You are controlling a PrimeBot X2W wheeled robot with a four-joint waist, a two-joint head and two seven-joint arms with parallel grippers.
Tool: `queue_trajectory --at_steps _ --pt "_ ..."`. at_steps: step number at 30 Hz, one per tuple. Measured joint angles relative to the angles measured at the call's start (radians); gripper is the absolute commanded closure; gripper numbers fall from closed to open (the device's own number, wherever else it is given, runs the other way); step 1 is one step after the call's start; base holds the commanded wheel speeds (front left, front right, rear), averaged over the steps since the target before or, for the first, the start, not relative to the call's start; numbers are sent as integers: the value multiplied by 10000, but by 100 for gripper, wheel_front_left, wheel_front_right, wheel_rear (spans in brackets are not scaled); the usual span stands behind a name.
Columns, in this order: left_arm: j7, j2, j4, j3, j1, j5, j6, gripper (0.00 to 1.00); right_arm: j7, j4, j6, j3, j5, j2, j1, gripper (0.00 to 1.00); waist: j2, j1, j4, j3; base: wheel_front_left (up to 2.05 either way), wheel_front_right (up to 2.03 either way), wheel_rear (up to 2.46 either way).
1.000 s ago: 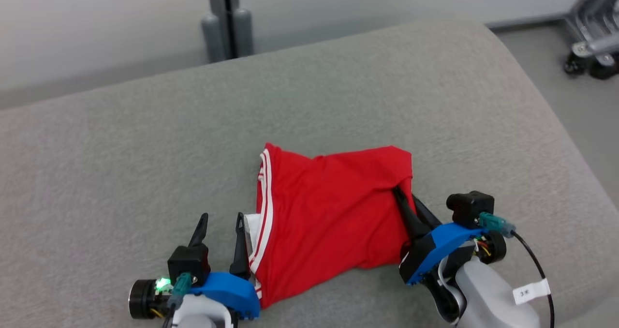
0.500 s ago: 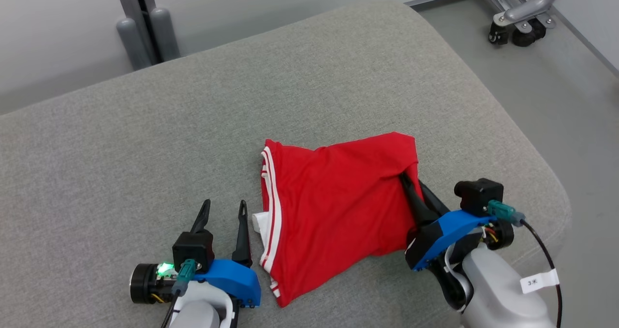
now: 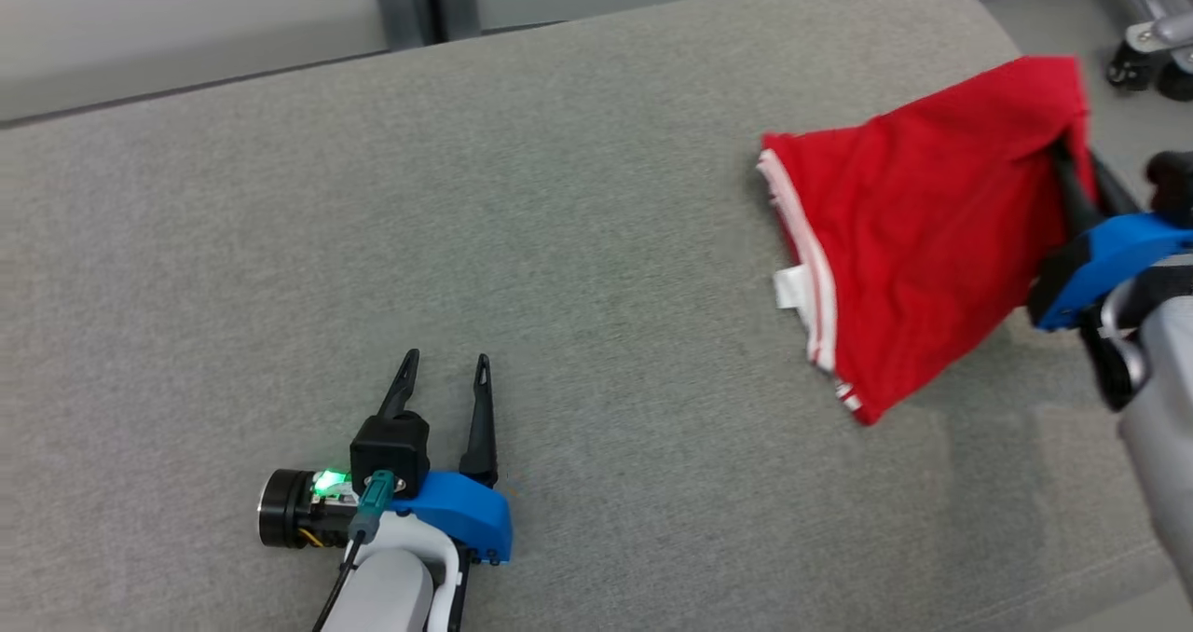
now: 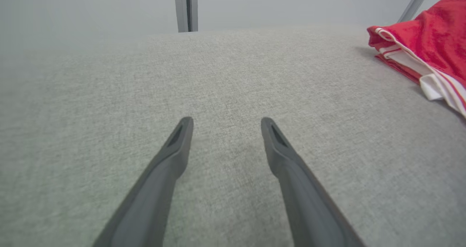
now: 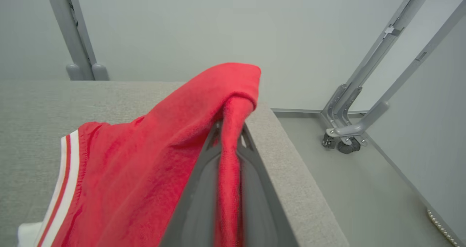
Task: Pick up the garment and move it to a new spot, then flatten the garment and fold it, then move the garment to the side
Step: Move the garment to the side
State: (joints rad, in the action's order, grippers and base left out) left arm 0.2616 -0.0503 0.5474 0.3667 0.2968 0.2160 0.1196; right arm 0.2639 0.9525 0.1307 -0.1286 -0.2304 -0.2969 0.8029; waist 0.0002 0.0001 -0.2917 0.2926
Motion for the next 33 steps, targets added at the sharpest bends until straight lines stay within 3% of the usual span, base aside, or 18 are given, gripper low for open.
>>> queue_trajectory --at_steps 8,9,10,14,19,25,33 --pt "6 4 -169 -10 141 -81 42 0 0 1521 0 2717 1964 -1755 552 100 -2 0 1160 472 0 0 0" --pt "12 10 -194 -21 144 -81 44 0 0 1570 2 3124 2165 -1862 556 17 -2 0 1269 522 0 0 0" --pt "15 8 -221 -21 147 -92 44 0 -4 1498 0 3494 2420 -1946 561 0 -2 0 1370 571 0 0 0" --pt "17 31 -249 -63 151 -151 61 0 2 821 0 4719 3277 -1726 586 0 -2 0 1615 721 0 0 0" --pt "40 35 -244 -221 150 -150 90 0 4 -759 0 5198 3446 -596 565 0 -2 -1 1691 618 0 0 0" --pt "27 0 -374 -428 -46 -46 217 0 -2 -2508 0 3858 2456 872 -526 0 -2 -1 1843 137 0 0 0" --pt "29 0 -610 -907 -641 58 347 0 2 -3638 0 2661 1369 1825 -2841 0 -2 -2 2313 -800 0 0 0"
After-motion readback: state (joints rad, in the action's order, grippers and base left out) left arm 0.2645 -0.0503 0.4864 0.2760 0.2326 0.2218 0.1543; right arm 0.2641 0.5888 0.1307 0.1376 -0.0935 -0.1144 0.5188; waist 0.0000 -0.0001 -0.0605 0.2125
